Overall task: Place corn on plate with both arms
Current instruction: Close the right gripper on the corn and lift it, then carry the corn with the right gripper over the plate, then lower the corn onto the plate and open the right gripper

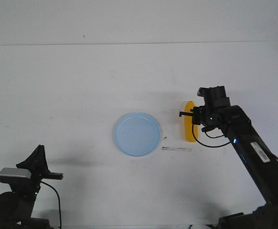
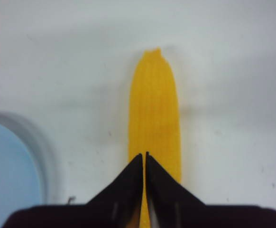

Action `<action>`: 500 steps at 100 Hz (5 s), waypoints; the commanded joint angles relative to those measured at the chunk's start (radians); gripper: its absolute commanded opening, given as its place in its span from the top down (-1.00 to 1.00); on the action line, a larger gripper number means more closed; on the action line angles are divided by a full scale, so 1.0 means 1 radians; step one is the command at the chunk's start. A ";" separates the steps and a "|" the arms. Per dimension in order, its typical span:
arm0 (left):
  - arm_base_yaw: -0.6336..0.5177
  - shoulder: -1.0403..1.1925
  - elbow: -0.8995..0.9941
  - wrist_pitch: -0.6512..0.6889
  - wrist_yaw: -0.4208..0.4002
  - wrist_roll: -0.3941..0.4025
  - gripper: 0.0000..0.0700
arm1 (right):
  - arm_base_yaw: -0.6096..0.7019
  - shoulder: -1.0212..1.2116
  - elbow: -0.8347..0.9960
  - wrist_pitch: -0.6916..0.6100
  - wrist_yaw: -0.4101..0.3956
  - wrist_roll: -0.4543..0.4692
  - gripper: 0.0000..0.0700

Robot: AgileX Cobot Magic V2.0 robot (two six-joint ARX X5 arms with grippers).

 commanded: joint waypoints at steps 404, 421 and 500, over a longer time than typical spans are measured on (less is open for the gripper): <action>-0.001 -0.002 0.013 0.010 -0.004 0.003 1.00 | 0.450 0.404 0.200 0.098 -0.131 -0.100 -0.46; -0.001 -0.002 0.013 0.010 -0.004 0.003 1.00 | 0.450 0.402 0.202 0.102 -0.131 -0.085 -0.99; -0.001 -0.002 0.013 0.010 -0.004 0.003 1.00 | 0.471 0.244 0.199 0.142 0.131 -0.158 0.47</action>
